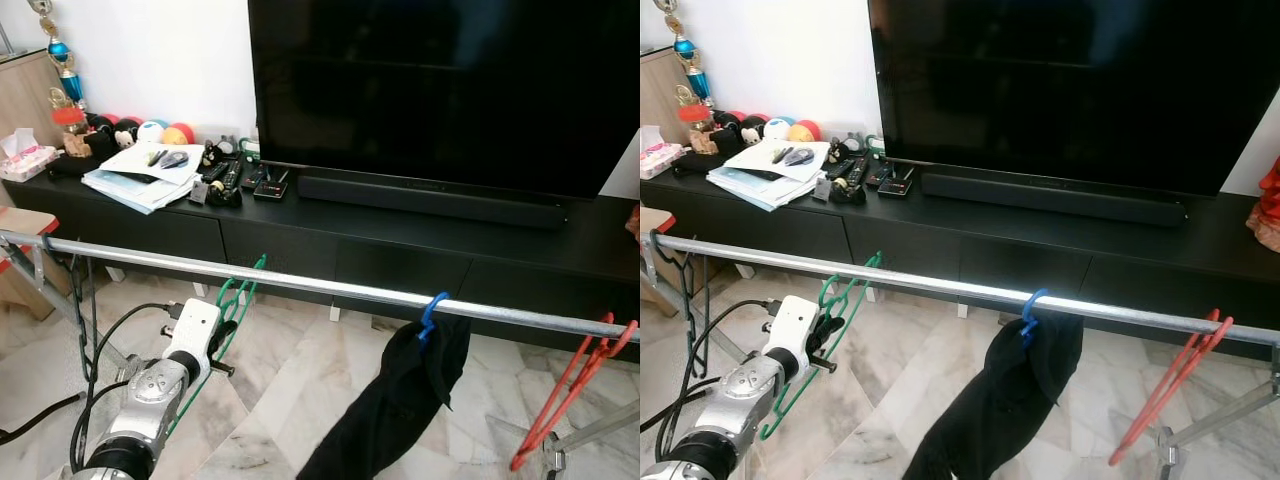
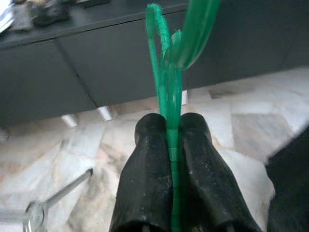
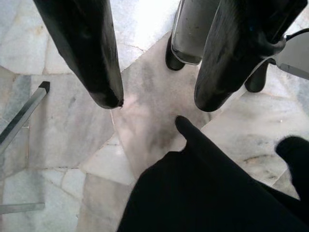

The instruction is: Hang hanger

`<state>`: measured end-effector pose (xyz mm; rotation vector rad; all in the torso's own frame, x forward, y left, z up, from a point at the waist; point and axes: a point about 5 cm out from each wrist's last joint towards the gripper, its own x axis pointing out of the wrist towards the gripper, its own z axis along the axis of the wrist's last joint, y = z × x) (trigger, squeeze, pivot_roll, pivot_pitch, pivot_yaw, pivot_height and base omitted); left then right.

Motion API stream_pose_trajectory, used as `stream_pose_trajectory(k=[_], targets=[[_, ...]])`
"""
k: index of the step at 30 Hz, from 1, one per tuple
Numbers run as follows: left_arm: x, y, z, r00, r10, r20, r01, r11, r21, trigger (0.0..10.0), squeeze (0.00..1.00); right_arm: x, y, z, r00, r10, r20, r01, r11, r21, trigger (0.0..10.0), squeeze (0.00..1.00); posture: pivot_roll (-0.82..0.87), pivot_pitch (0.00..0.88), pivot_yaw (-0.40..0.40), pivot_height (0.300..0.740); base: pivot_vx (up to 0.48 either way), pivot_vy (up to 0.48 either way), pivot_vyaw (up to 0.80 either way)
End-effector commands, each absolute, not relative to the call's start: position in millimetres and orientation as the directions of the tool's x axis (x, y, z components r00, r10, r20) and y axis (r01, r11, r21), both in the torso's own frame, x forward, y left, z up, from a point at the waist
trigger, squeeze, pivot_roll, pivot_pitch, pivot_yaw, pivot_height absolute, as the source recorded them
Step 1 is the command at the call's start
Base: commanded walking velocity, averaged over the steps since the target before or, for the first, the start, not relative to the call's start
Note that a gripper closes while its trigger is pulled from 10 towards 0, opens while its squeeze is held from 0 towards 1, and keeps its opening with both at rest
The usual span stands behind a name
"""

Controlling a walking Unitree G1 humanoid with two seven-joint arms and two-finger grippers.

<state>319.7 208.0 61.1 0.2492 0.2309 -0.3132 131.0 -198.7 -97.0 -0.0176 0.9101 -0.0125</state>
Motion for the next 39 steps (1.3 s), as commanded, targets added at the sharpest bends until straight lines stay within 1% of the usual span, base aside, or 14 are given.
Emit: stream_pose_trajectory(k=[1,4,7,16,21,28,36,39], targets=[[312.3,207.1,58.0,0.904,-0.336,-0.266,0.393,0.897,0.204,10.0,0.0,132.9,-199.1,-95.9,0.624,-0.018,-0.781,0.004,1.0,-0.021,10.0,0.0,0.07,0.0,-0.029,0.74,0.0,0.0,0.0],[308.5,207.3,57.5,0.895,-0.361,-0.262,0.416,0.887,0.2,10.0,0.0,133.0,-198.3,-96.0,0.624,-0.015,-0.781,-0.001,1.0,-0.02,10.0,0.0,0.07,0.0,-0.029,0.74,0.0,0.0,0.0],[309.4,207.1,65.1,0.895,-0.387,-0.223,0.429,0.884,0.186,10.0,0.0,133.3,-197.1,-95.9,0.625,-0.011,-0.78,-0.004,1.0,-0.017,10.0,0.0,0.07,0.0,-0.029,0.74,0.0,0.0,0.0],[319.4,207.4,81.2,0.911,-0.386,-0.146,0.408,0.896,0.176,10.0,0.0,132.9,-198.0,-95.9,0.625,-0.013,-0.781,-0.004,1.0,-0.019,10.0,0.0,0.07,0.0,-0.035,0.74,0.0,0.0,0.0],[323.0,209.4,84.4,0.927,-0.35,-0.135,0.37,0.911,0.182,10.0,0.0,132.7,-199.1,-95.8,0.625,-0.015,-0.78,-0.002,1.0,-0.021,10.0,0.0,0.06,0.0,-0.036,0.74,0.0,0.0,0.0],[330.7,212.0,83.2,0.957,-0.247,-0.148,0.272,0.945,0.183,10.0,0.0,133.2,-198.8,-95.7,0.625,-0.01,-0.781,-0.009,1.0,-0.019,10.0,0.0,0.07,0.0,-0.043,0.74,0.0,0.0,0.0],[341.6,205.5,90.3,0.97,-0.204,-0.136,0.226,0.957,0.18,10.0,0.0,133.6,-198.9,-95.5,0.626,-0.01,-0.78,-0.009,1.0,-0.02,10.0,0.0,0.06,0.0,-0.043,0.74,0.0,0.0,0.0],[343.6,205.8,89.3,0.972,-0.18,-0.151,0.205,0.964,0.172,10.0,0.0,133.6,-198.8,-95.6,0.625,-0.009,-0.78,-0.009,1.0,-0.019,10.0,0.0,0.06,0.0,-0.044,0.74,0.0,0.0,0.0]])
